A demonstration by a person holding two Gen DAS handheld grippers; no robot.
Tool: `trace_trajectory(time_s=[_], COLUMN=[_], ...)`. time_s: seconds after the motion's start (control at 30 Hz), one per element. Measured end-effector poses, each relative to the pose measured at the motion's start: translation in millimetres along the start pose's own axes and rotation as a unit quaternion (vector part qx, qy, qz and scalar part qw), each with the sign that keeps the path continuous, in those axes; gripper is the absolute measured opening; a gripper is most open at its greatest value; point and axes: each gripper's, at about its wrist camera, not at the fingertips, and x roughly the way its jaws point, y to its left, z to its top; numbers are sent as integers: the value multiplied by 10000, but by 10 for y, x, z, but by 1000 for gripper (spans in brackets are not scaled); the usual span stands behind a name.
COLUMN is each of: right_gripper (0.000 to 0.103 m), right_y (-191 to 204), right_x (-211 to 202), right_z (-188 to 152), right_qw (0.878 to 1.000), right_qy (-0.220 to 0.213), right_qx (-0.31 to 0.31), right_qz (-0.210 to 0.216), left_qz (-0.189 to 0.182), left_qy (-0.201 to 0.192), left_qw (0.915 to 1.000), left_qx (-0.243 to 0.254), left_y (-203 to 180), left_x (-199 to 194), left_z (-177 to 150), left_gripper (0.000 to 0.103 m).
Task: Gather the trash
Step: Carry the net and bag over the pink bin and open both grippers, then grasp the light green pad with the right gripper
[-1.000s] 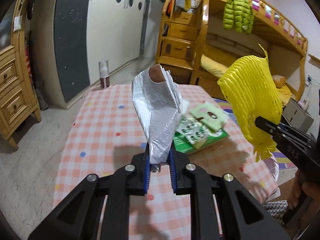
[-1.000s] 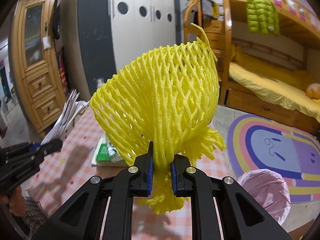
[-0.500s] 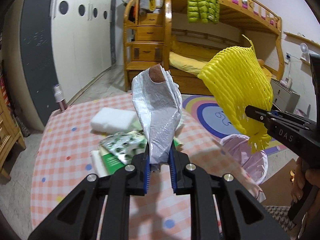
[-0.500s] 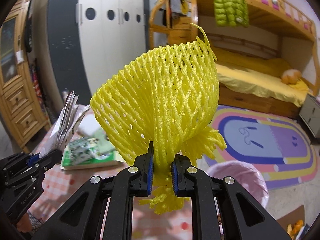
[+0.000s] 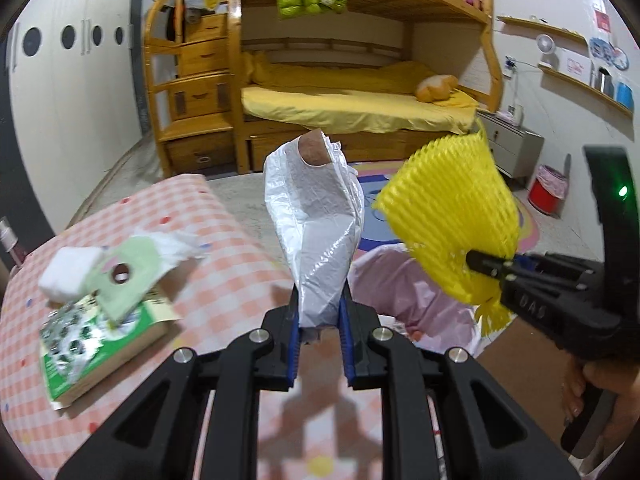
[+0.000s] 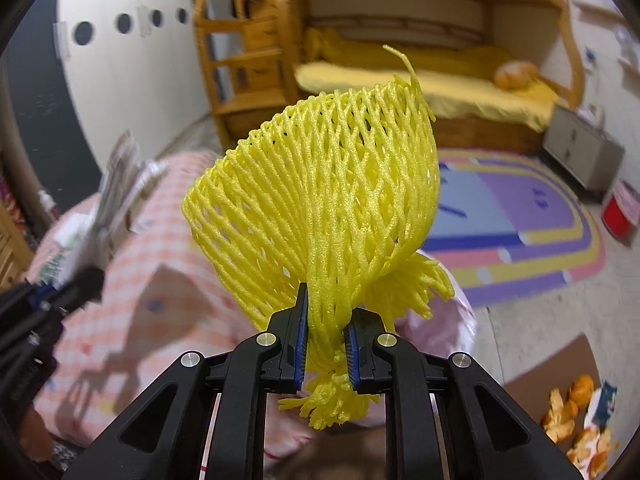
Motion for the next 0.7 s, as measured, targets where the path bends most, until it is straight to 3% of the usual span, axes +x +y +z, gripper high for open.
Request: trace_trajectory(time_s=[0.2, 0.3, 0.4, 0.43, 0.47, 0.5, 0.6, 0.7], right_gripper=[18, 24, 39, 49, 58, 62, 67, 68], right_y=[-377, -523, -620, -658, -679, -695, -766, -798], right_x=[338, 470, 601, 641, 665, 681, 716, 670], right_z=[-187, -275, -320, -325, -339, -349, -388, -405], right_qw=[9983, 9973, 9966, 9964, 9964, 9965, 9966, 9961], right_qy=[449, 568, 661, 678, 680, 676, 653, 644], right_qx=[315, 422, 476, 490, 492, 488, 490, 556], right_qz=[-200, -195, -133, -94, -100, -110, -118, -213], left_qz=[-401, -522, -686, -736, -785, -856, -1026, -1051], left_qy=[255, 354, 450, 470, 481, 488, 406, 341], left_qw=[9987, 9976, 9961, 9955, 9949, 9941, 9929, 9933], left_qx=[184, 298, 333, 381, 421, 448, 439, 347], left_y=[-340, -476, -578, -617, -653, -669, -687, -628], left_x=[363, 537, 695, 746, 779, 800, 802, 743], left_z=[80, 124, 170, 181, 186, 186, 192, 201], left_gripper=[15, 16, 18, 20, 27, 40, 61, 64])
